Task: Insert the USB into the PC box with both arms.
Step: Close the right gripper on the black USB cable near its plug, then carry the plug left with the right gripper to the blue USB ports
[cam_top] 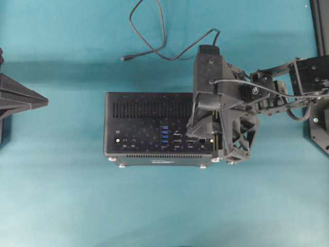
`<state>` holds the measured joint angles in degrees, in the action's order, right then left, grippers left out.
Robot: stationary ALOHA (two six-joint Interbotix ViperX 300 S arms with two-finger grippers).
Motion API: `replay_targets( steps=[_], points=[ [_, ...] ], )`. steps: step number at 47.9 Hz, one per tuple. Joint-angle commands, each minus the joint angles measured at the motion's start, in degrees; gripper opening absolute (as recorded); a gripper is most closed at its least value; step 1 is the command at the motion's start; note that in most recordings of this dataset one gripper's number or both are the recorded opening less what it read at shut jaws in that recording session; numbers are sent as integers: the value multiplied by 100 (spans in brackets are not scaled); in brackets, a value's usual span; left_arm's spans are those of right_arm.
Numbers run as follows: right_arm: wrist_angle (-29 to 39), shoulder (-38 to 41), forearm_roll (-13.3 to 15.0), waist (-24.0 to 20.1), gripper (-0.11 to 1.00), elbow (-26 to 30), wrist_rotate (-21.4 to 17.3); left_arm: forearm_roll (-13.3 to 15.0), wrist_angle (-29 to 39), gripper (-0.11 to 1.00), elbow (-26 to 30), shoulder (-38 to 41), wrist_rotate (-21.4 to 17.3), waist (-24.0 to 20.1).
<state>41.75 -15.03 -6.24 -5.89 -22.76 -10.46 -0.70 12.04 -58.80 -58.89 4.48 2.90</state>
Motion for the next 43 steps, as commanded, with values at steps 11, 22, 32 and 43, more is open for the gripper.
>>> replay_targets(
  steps=[11, 22, 32, 43],
  points=[
    [167, -9, 62, 18, 10, 527, -26, -9, -18, 0, 149, 44, 9, -9],
    [360, 167, 624, 18, 10, 905, -26, -18, -18, 0, 123, 53, 53, -44],
    [211, 466, 940, 44, 10, 940, -26, -9, -53, 0, 132, 44, 62, -141],
    [-88, 536, 1020, 44, 10, 940, -18, -18, -53, 0, 123, 26, 62, -141]
  ],
)
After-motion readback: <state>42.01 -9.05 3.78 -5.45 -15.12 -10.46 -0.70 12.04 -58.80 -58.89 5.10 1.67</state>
